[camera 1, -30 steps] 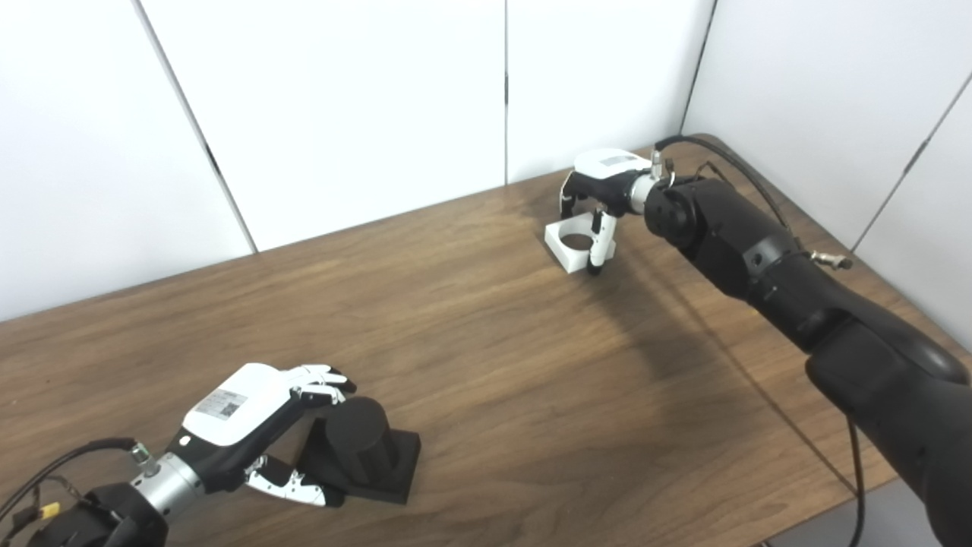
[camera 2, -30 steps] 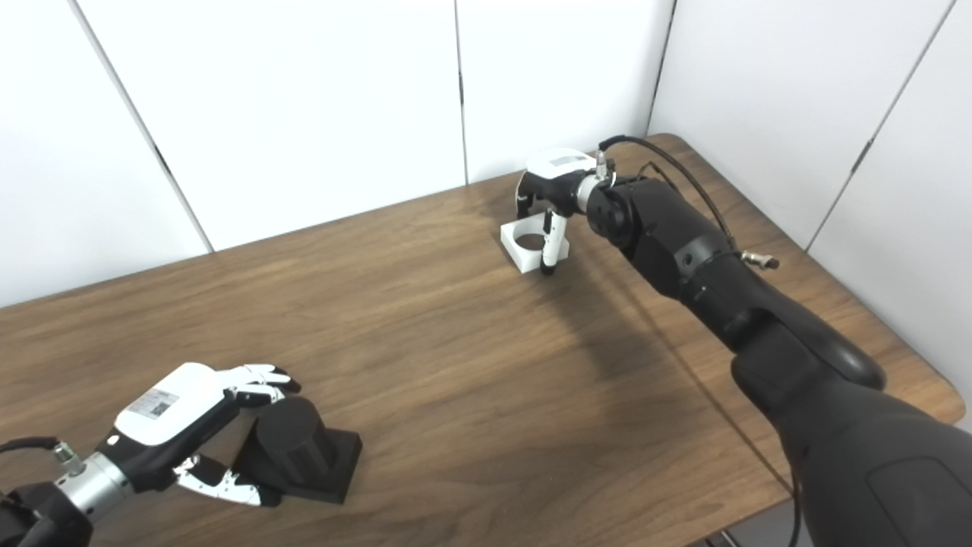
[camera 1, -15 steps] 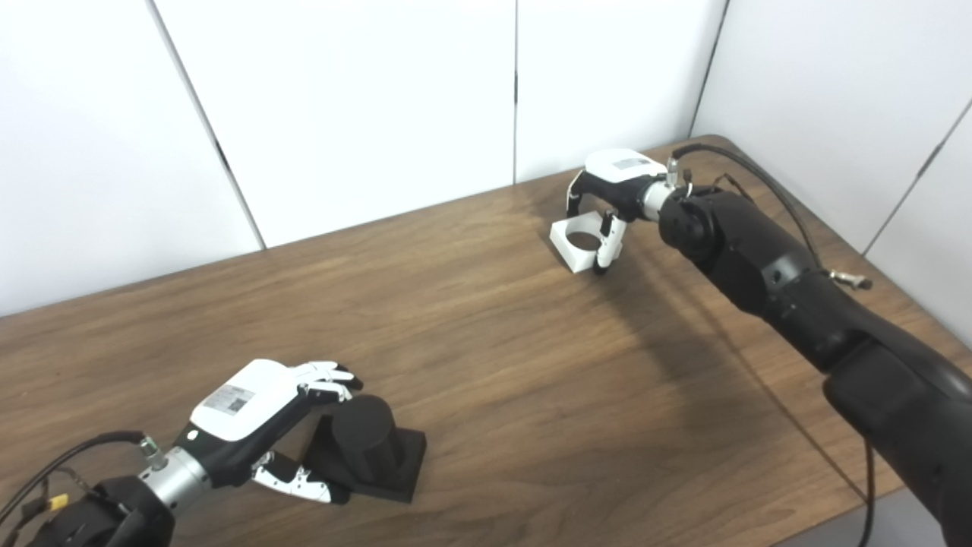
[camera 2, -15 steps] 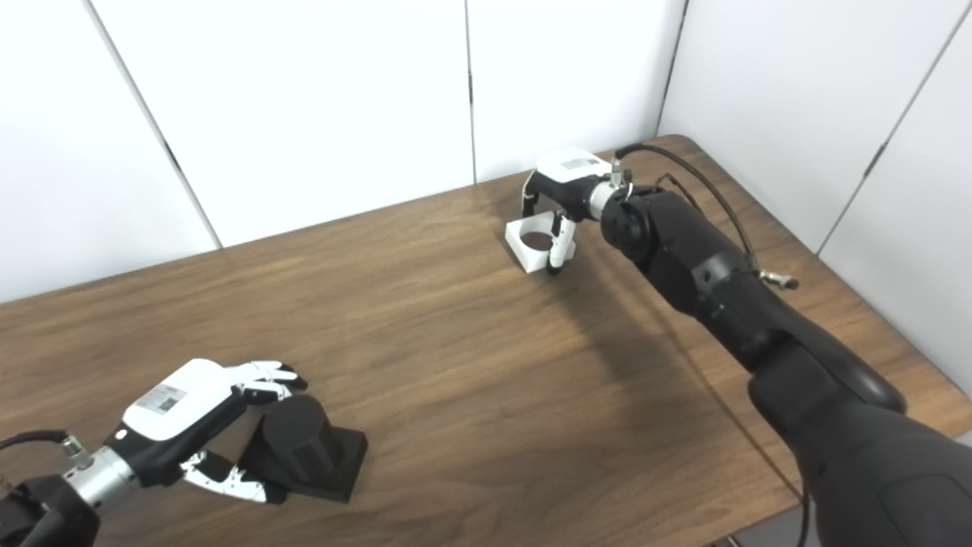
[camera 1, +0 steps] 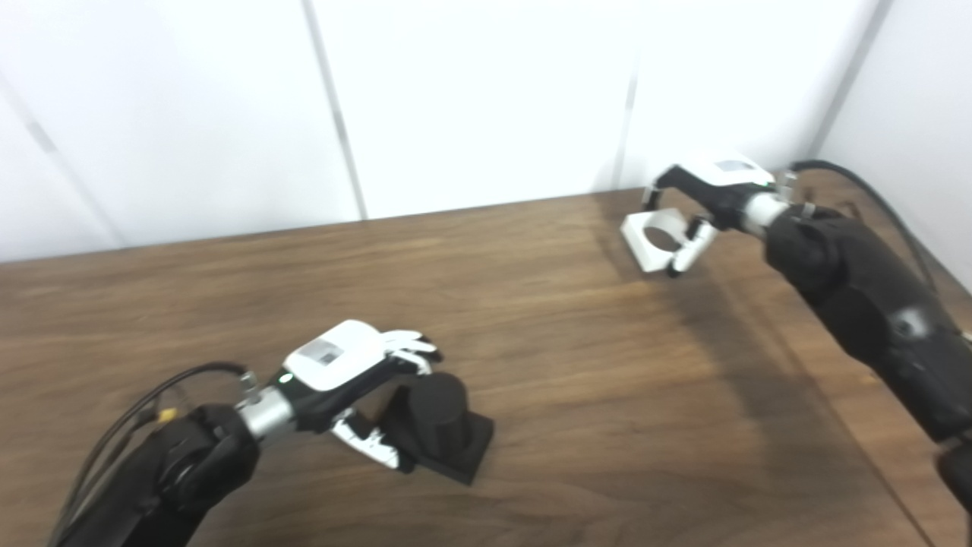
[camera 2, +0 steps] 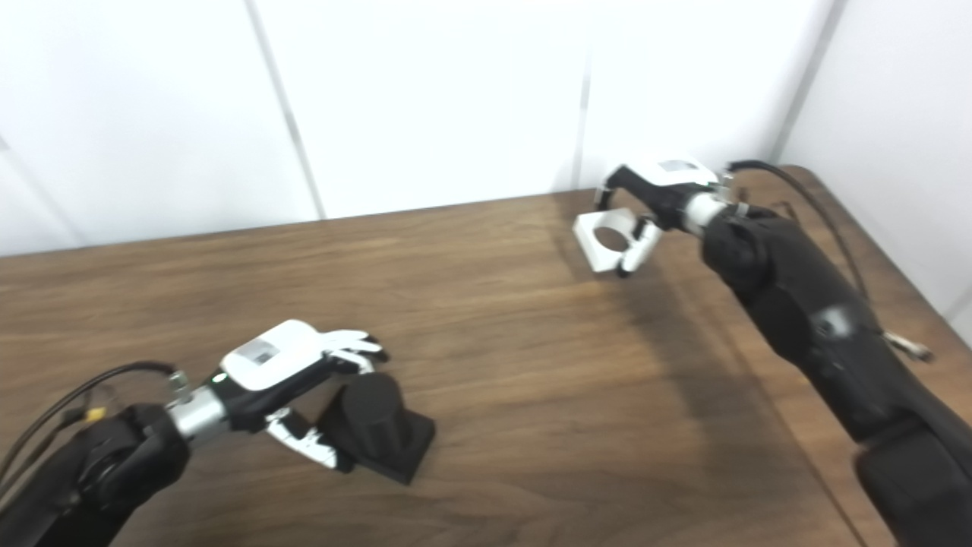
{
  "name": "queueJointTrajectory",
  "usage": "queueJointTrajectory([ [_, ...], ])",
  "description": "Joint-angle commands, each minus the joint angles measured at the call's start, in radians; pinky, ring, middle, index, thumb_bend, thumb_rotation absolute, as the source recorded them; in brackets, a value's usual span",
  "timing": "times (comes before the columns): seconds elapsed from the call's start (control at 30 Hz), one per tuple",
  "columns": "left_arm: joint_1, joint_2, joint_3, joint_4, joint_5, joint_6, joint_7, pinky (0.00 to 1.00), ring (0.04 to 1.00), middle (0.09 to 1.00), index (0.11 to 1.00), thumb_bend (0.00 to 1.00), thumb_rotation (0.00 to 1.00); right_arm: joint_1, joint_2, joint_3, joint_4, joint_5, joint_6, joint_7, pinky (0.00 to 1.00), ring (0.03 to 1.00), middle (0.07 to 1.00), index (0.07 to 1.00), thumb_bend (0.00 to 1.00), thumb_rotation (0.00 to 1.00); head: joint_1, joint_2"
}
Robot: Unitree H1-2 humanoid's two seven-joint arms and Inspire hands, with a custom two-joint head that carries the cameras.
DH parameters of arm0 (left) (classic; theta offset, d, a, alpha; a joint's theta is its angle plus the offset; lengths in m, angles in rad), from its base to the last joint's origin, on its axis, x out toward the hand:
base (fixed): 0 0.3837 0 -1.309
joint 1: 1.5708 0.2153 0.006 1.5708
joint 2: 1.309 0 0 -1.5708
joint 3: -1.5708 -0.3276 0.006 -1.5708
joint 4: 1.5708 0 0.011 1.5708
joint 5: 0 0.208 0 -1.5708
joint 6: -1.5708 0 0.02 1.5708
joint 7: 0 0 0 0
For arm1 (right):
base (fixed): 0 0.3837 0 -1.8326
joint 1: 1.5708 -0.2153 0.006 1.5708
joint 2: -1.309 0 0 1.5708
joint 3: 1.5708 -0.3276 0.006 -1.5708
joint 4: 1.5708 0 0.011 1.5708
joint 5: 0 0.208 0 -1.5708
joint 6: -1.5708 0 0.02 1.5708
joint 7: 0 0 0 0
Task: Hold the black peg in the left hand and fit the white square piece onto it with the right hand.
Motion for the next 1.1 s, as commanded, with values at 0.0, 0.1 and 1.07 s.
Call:
queueJointTrajectory([
  [0.0,0.009,0.008,-0.031,0.027,0.071,0.045,-0.075,0.72,0.902,0.855,0.488,0.52,0.07,-0.039,-0.027,-0.025,-0.041,0.011,-0.024,-0.007,0.8,0.831,0.765,0.483,0.52,0.13,0.004,0.001],
  [0.1,0.005,-0.001,-0.031,0.031,0.075,0.05,-0.076,0.71,0.9,0.85,0.488,0.52,0.07,-0.042,-0.024,-0.026,-0.043,0.017,-0.047,-0.011,0.78,0.821,0.76,0.482,0.52,0.13,0.029,0.008],
  [1.07,-0.021,-0.047,-0.028,0.048,0.102,0.093,-0.082,0.73,0.901,0.86,0.488,0.52,0.07,-0.049,0.02,-0.035,-0.364,0.123,-0.075,0.189,0.72,0.805,0.763,0.478,0.52,0.13,0.107,0.031],
])
